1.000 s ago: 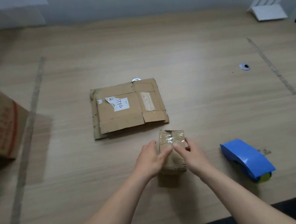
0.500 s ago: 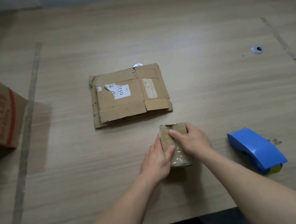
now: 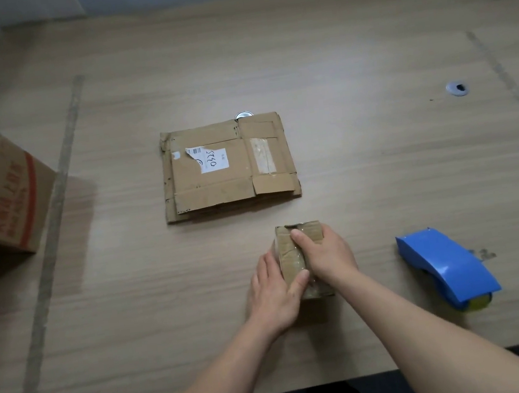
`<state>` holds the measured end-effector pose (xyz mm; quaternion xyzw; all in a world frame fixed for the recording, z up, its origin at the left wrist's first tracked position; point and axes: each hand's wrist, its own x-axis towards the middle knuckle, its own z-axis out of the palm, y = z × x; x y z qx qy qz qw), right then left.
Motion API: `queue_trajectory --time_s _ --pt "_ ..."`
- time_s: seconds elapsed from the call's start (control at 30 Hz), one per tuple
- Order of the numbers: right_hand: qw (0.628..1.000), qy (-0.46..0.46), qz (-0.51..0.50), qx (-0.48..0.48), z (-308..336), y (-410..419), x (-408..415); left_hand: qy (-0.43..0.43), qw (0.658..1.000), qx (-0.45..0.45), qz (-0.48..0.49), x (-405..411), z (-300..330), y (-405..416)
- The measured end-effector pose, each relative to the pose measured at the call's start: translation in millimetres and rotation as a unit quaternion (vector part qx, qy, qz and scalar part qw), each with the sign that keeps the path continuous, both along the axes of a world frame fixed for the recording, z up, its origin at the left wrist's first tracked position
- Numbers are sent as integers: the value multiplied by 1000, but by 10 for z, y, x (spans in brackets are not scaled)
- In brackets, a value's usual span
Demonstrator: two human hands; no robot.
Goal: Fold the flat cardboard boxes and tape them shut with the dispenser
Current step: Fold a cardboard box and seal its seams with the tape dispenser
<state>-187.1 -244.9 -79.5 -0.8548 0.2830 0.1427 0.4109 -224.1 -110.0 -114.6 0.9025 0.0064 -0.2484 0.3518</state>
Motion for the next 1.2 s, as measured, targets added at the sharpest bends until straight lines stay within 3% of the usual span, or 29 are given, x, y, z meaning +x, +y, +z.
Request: queue_trajectory --time_s 0.27,0.37,0.43,0.53,0.63,0.77,0.93,1.13,1.2 --pt "997 12 4 73 71 -15 -7 72 996 -9 -43 137 30 68" --pt "976 36 -79 199 181 -59 -69 129 981 -146 0 231 299 83" --pt "939 9 -168 300 372 -82 -151 170 947 -266 54 278 549 105" --pt "899 -99 -235 355 717 -74 -274 197 900 -372 111 347 914 162" --pt "878 -202 -230 368 911 38 -401 149 864 -447 176 339 1089 188" --pt "848 -261 -239 395 728 219 -623 69 892 -417 162 131 999 313" --pt "863 -233 -290 342 413 399 -846 33 940 -329 79 -161 567 635" --pt "877 -234 -259 330 549 507 -937 30 933 -358 22 -276 502 791" --pt "899 -228 -225 299 522 559 -927 -24 944 -329 -6 -247 516 797"
